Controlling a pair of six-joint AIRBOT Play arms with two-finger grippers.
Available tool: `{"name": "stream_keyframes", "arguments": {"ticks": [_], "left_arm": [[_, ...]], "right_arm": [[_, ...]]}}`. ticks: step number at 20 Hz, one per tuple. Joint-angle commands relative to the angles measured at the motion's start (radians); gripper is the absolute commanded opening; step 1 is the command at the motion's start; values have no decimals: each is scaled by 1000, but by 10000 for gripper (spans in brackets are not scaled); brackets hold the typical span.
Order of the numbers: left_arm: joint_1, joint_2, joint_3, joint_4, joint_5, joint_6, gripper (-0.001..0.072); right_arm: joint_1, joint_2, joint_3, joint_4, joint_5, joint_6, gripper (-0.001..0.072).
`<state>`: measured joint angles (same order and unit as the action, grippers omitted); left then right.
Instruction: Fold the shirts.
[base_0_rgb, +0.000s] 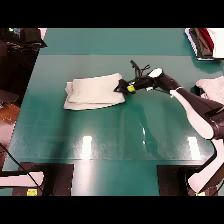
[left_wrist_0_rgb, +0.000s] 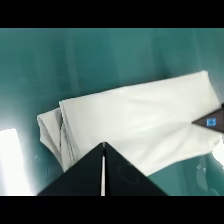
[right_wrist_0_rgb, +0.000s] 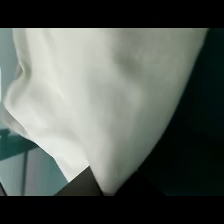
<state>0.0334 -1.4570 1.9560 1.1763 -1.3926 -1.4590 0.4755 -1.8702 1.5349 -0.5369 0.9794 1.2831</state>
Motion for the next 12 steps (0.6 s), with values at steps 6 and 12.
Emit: {"name": "stream_keyframes", "arguments": {"ticks": [6,12], "left_arm": [[-130,-1,0,-7,24,27,31],[-142,-1,0,-10,23,22,31]], "right_arm": [[-437,292,21,-430,128,121,10],[-813,348,21,-415,40,176,10]]}}
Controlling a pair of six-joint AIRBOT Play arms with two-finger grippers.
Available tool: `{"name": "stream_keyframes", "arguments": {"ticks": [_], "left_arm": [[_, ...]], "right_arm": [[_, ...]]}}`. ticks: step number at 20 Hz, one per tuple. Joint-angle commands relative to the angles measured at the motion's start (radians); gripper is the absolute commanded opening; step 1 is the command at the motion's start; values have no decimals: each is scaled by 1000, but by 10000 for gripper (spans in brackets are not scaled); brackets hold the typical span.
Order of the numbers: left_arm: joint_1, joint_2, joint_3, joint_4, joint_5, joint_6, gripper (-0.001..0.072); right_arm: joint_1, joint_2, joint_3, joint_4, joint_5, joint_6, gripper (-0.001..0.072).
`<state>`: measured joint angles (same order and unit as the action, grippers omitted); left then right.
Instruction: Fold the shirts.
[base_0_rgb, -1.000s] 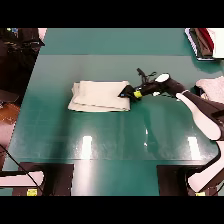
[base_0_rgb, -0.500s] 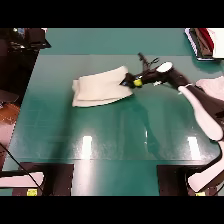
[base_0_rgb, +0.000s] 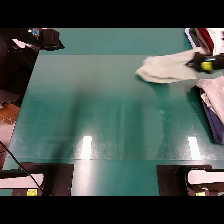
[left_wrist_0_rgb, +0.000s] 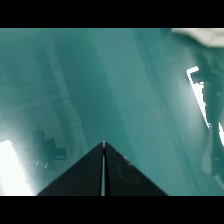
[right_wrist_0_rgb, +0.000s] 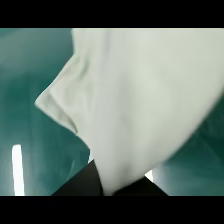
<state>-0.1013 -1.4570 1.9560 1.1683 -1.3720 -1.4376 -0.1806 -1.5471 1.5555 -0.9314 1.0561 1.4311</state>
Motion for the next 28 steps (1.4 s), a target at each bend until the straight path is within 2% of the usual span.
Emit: {"name": "stream_keyframes", "arguments": {"ticks": [1,4,7,11,15,19,28], "left_arm": [[-7,-1,0,-2,2,0,31],[-7,-1,0,-1,3,-3,31],[-7,-1,0,-1,3,-3,31],[-7,-2,0,0,4,-2,31],[-7,-2,0,0,3,-2,31],[-7,-2,0,-1,2,-2,31],[-7,-2,0,0,-53,6,31]], "right_arm": [[-193,25,1,-19,-63,28,10],[-265,26,5,52,-141,28,10],[-303,26,69,59,-117,27,10],[-350,26,243,50,53,27,10],[-377,89,322,-121,224,27,10],[-448,214,238,-193,282,27,10],[-674,435,-140,-225,294,27,13]]}}
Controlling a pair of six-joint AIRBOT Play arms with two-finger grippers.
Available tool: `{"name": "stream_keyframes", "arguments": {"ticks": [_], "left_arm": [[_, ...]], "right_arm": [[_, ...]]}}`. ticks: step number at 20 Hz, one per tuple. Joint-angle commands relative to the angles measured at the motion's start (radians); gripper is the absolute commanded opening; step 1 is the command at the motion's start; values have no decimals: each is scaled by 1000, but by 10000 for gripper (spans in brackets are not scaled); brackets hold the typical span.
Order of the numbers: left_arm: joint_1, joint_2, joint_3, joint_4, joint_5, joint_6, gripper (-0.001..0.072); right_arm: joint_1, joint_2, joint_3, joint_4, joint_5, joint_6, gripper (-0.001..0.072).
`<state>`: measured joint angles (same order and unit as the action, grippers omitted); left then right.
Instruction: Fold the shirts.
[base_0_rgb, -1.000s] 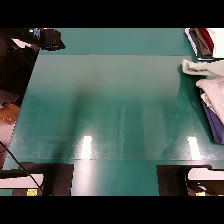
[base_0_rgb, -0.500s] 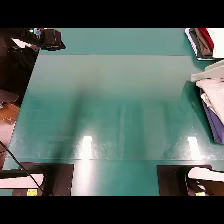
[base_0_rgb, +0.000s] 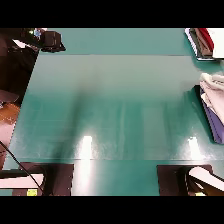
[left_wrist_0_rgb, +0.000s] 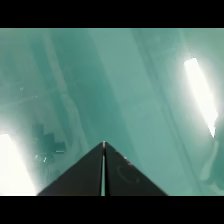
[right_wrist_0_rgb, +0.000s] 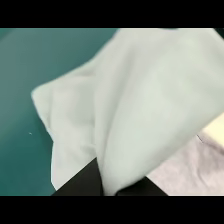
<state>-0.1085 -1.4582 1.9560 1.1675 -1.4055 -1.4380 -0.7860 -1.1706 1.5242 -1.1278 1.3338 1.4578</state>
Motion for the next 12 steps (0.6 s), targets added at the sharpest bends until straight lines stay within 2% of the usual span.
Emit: {"name": "stream_keyframes", "arguments": {"ticks": [1,3,4,5,6,7,9,12], "left_arm": [[0,0,0,0,-20,6,31],[0,0,0,0,-19,6,31],[0,0,0,0,-19,7,31],[0,0,0,0,-19,11,31],[0,0,0,0,-20,21,31],[0,0,0,0,-20,25,31],[0,0,0,0,-18,25,31],[0,0,0,0,11,24,31]], "right_arm": [[-89,71,-145,-62,34,0,13],[-130,90,-211,-151,71,0,17],[-147,100,-241,-187,77,0,42],[-168,111,-270,-209,73,0,235],[-189,118,-292,-210,69,0,473],[-208,123,-306,-209,64,1,624],[-225,123,-310,-194,76,12,636],[-191,147,-310,18,64,30,632]]}}
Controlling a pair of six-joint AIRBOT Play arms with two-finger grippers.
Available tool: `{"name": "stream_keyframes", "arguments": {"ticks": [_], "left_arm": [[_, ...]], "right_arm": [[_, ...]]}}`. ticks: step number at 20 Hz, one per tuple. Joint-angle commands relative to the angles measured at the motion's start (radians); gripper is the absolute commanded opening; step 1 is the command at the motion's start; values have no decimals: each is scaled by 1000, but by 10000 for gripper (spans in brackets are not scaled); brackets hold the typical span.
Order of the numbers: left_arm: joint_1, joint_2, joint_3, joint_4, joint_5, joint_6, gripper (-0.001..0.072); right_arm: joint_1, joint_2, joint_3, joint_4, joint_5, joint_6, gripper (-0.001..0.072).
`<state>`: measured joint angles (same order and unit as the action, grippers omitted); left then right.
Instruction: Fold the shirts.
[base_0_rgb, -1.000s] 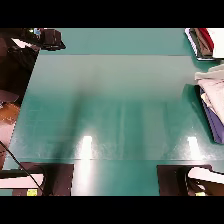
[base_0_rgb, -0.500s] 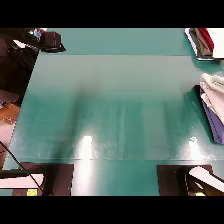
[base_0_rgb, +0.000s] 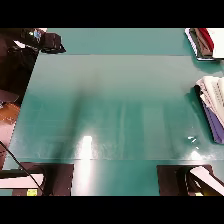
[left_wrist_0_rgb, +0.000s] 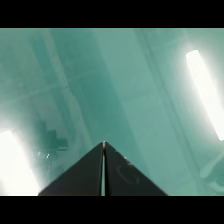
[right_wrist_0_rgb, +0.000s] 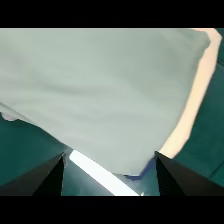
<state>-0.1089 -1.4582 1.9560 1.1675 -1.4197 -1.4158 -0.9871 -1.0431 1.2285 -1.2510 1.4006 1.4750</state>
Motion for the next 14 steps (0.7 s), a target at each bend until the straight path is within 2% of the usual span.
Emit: {"name": "stream_keyframes", "arguments": {"ticks": [1,3,5,6,7,14], "left_arm": [[0,0,0,-2,32,2,31],[1,0,0,-5,33,2,31],[1,0,0,-5,45,2,31],[1,0,0,-5,50,2,31],[1,1,0,-5,51,2,31],[1,1,0,-5,51,2,31]], "right_arm": [[42,30,-14,212,-7,13,626],[146,58,-14,298,-27,9,597],[270,87,-14,299,-50,9,370],[329,100,-14,299,-62,8,221],[386,111,-14,298,-76,8,25],[637,117,-14,283,-111,8,14]]}}
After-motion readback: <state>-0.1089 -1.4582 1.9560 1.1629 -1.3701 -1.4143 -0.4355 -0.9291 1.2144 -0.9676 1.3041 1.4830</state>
